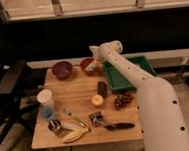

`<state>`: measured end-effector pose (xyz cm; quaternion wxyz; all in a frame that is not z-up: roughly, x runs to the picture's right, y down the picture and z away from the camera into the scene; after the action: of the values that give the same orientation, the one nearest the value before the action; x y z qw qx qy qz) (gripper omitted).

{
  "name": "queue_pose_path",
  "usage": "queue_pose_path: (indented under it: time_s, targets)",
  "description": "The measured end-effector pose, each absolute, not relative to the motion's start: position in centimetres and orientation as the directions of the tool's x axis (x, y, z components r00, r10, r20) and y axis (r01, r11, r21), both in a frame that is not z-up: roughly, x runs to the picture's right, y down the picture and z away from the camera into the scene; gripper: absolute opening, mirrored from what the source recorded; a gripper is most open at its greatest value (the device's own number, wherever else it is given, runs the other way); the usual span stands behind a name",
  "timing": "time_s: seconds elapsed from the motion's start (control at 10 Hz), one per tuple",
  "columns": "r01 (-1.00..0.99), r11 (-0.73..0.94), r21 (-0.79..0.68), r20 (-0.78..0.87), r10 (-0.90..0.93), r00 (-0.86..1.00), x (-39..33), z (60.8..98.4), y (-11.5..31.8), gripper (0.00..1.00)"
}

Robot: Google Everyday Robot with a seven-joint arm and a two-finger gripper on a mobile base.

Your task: Place towel in plastic cup

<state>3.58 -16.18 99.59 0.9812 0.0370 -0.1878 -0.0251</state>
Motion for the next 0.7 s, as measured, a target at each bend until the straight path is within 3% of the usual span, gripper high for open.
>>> queue_pose_path:
  time_s: [0.7]
  targets:
    - [0.038, 0.996, 0.077, 0.413, -0.067, 0.908, 2.3, 101.3, -16.7, 0.8]
